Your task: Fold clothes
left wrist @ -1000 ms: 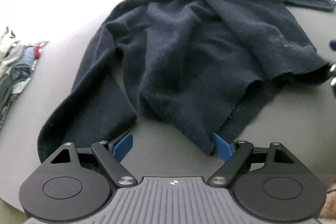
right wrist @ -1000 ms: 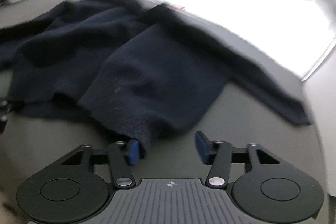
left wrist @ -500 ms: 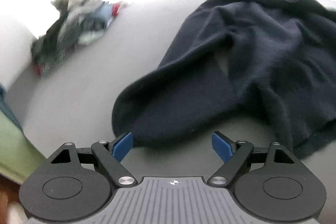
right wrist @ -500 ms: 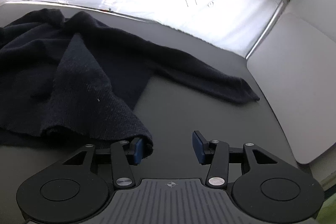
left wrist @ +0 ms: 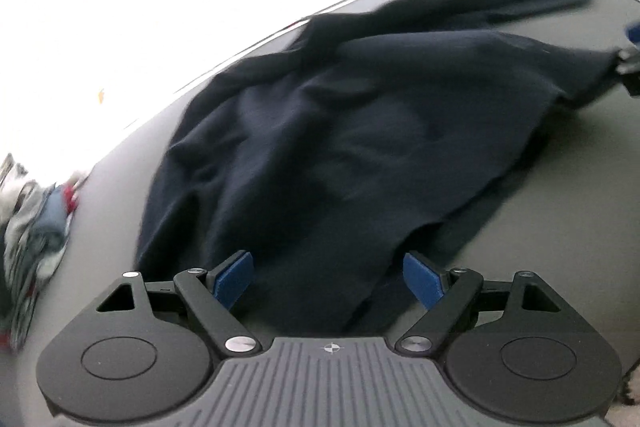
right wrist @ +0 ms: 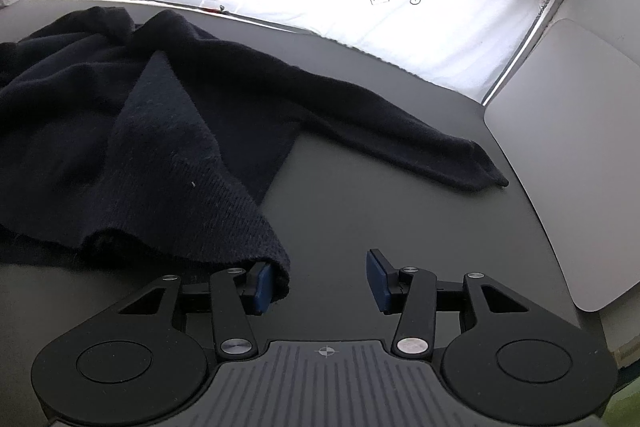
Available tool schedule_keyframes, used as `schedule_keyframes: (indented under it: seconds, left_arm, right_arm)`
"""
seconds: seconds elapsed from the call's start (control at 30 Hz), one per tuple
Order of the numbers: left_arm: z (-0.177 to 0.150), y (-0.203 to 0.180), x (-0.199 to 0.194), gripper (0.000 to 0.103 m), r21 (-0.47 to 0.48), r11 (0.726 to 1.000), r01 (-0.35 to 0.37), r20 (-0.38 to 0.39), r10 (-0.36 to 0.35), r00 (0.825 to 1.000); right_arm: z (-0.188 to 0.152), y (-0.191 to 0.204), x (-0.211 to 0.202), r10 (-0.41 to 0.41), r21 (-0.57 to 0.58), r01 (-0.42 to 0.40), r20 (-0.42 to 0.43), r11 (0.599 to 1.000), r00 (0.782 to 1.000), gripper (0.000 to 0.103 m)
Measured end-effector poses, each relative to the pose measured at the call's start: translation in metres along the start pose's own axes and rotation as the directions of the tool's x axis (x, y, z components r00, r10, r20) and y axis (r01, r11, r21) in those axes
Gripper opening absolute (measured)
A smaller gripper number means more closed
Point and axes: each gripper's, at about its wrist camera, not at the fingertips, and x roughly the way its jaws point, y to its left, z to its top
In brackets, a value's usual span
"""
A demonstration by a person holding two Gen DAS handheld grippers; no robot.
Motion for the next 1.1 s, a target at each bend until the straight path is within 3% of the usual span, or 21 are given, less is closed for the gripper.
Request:
schedule_keyframes:
  seconds: [0.13, 0.3, 0.4, 0.53, 0.57, 0.67, 0.77, 0.97, 1.0, 1.03, 1.1]
  left_arm:
    - [-0.001, -0.007, 0.008, 0.085, 0.011, 0.998, -0.063, -0.013, 0.063, 0.998]
    - [0.001, 0.013, 0.018, 0.085, -0.093, 0.993, -0.079, -0.036, 0.076, 0.996]
    - [0.002, 0.017, 0.019, 0.085, -0.131, 0.989, -0.062, -0.006, 0.062, 0.998]
    - [0.002, 0.022, 0.022, 0.085, -0.183, 0.973, -0.139, -0.021, 0.138, 0.990]
    - [0.001, 0.024, 0.022, 0.085, -0.201, 0.968, -0.153, -0.030, 0.150, 0.988]
    - [-0.008, 0.035, 0.019, 0.086, -0.248, 0.943, -0.222, -0.060, 0.214, 0.975]
    - [-0.022, 0.044, 0.010, 0.086, -0.283, 0.917, -0.281, -0.102, 0.262, 0.960]
    - [-0.036, 0.051, 0.004, 0.086, -0.316, 0.912, -0.262, -0.161, 0.221, 0.962]
    - [-0.037, 0.052, 0.004, 0.083, -0.320, 0.914, -0.251, -0.170, 0.205, 0.964]
    - [-0.038, 0.052, 0.004, 0.079, -0.322, 0.915, -0.242, -0.177, 0.193, 0.965]
    - [-0.039, 0.052, 0.004, 0.076, -0.327, 0.918, -0.226, -0.178, 0.175, 0.968]
  right_arm:
    - [-0.001, -0.001, 0.002, 0.011, -0.004, -0.011, 0.008, 1.000, 1.000, 0.060]
    - [-0.001, -0.005, 0.005, 0.037, 0.006, -0.037, 0.015, 0.999, 0.999, 0.060]
    - [0.000, -0.008, 0.007, 0.094, 0.020, -0.094, 0.021, 0.995, 0.995, 0.061]
    - [0.000, -0.009, 0.005, 0.155, 0.043, -0.157, 0.044, 0.987, 0.987, 0.060]
    - [0.000, -0.010, 0.004, 0.151, 0.049, -0.153, 0.054, 0.987, 0.987, 0.057]
    - [0.002, -0.022, 0.005, 0.143, 0.112, -0.149, 0.067, 0.982, 0.988, 0.036]
    - [0.002, -0.030, 0.011, 0.195, 0.172, -0.200, 0.044, 0.965, 0.980, 0.035]
    - [-0.001, -0.025, 0.021, 0.312, 0.183, -0.303, -0.021, 0.935, 0.950, 0.033]
    - [-0.002, -0.024, 0.022, 0.321, 0.184, -0.310, -0.031, 0.933, 0.947, 0.018]
    - [-0.003, -0.023, 0.021, 0.318, 0.179, -0.307, -0.034, 0.935, 0.948, 0.009]
    - [-0.002, -0.025, 0.018, 0.285, 0.161, -0.278, -0.020, 0.947, 0.958, 0.007]
